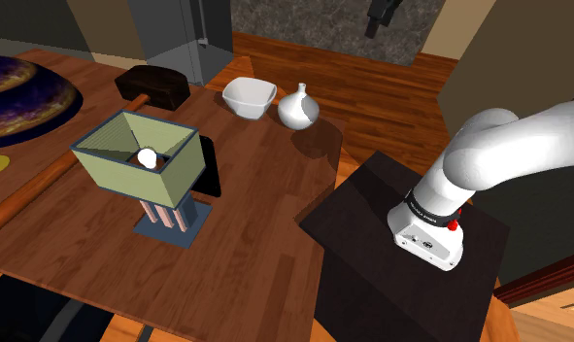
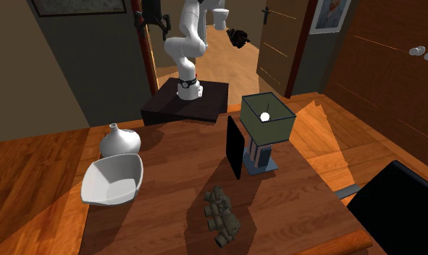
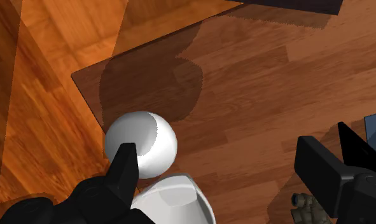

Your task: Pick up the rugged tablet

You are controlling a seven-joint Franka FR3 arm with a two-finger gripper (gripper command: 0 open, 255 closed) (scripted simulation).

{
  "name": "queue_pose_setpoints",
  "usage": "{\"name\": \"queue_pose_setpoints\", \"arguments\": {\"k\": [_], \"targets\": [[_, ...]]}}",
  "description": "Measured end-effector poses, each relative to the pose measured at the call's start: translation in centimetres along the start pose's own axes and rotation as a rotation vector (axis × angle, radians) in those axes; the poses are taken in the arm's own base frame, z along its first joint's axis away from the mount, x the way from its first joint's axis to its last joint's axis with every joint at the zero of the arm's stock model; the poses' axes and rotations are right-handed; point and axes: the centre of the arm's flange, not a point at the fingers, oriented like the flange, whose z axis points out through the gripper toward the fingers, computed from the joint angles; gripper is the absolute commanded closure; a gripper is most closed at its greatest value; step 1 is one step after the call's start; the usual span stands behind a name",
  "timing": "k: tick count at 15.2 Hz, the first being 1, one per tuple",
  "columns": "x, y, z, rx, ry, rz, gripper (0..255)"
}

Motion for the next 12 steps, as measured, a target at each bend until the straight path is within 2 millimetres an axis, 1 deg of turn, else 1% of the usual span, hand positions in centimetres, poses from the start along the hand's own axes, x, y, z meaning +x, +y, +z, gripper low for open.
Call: {"name": "queue_pose_setpoints", "arguments": {"k": [1, 2, 6, 7, 9, 10, 12], "targets": [[0.0, 0.0, 0.0, 0.000, 0.000, 0.000, 0], [0.2, -0.5, 0.3, 0.001, 0.001, -0.004, 0], [2.6, -3.0, 2.7, 0.012, 0.009, -0.036, 0], [3.4, -4.2, 3.3, 0.015, 0.012, -0.046, 0], [4.5, -6.1, 4.8, 0.021, 0.016, -0.063, 0], [5.5, -6.9, 5.4, 0.025, 0.019, -0.072, 0], [6.8, -8.8, 6.7, 0.031, 0.024, -0.090, 0]]}}
